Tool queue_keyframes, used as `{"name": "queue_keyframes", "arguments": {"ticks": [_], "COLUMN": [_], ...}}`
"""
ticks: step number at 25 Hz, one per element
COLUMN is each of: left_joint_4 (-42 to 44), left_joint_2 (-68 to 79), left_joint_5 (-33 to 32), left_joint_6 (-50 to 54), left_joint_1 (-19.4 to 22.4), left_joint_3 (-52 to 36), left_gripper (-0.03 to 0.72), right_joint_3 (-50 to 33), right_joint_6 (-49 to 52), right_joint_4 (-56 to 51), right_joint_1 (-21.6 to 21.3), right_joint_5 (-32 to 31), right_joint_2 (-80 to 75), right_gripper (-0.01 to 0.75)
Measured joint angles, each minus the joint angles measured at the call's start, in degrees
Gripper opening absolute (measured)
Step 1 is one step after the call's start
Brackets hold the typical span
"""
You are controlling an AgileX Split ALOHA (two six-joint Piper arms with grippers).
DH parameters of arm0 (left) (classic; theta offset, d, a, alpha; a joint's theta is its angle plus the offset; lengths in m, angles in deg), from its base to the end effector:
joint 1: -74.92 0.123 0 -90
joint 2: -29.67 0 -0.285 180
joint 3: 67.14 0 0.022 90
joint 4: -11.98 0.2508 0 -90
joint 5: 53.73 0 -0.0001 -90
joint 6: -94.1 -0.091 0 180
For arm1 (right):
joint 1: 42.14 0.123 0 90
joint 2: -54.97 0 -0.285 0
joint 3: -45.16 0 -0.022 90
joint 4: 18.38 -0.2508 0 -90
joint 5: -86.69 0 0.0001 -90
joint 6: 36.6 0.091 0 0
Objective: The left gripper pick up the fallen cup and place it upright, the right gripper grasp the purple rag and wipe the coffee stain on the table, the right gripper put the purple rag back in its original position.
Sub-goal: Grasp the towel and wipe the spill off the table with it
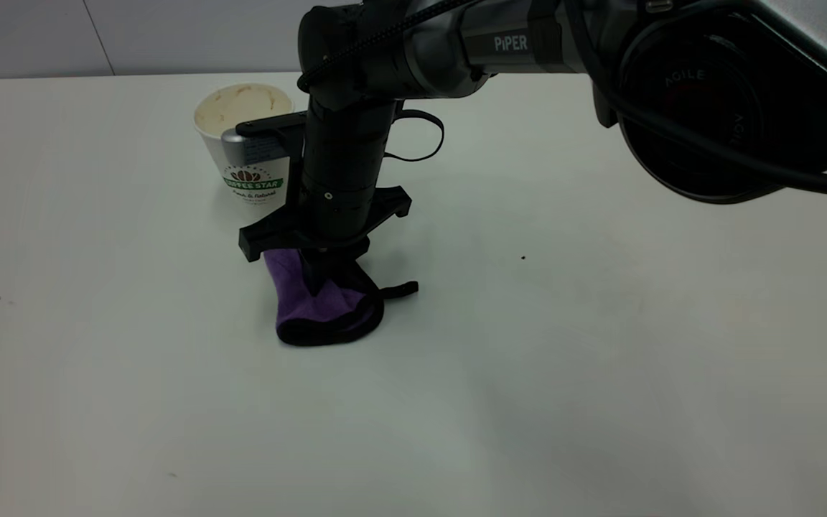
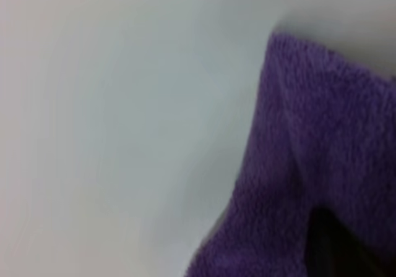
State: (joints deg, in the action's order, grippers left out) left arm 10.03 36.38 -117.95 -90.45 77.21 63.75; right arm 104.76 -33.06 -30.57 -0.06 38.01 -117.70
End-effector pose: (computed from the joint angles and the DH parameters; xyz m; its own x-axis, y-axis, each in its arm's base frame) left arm -0.0091 -0.0032 0.2698 -0.4998 0.0446 -0.8650 0.0189 0.9990 0.0406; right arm 0.3993 0.3800 -0.0037 -0.8291 -0.4798 -0.2869 -0.5435 0.8121 0.2124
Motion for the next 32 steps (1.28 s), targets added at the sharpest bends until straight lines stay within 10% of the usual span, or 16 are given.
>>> {"name": "queue_keyframes", "arguments": {"ticks": [12,27,32], "left_joint_4": [0.0,0.0,0.0], "left_joint_2": [0.0,0.0,0.0], "left_joint_5": [0.0,0.0,0.0], "left_joint_6": [0.0,0.0,0.0], "left_joint_1": [0.0,0.0,0.0], "left_joint_3": [0.0,0.0,0.0], "left_gripper": [0.254,0.254,0.254], "right_joint_3": [0.1,0.6,1.5], "right_joint_6": [5.9,7.9,6.1], "right_joint_4": [2.7,11.5,11.8], "right_joint_1": [-8.3,-30.0,-33.4], "right_joint_5": [3.6,-13.1,-16.4], "right_joint_2": [-0.1,0.5,0.5], "right_gripper": [0.055,0.075,0.223]}}
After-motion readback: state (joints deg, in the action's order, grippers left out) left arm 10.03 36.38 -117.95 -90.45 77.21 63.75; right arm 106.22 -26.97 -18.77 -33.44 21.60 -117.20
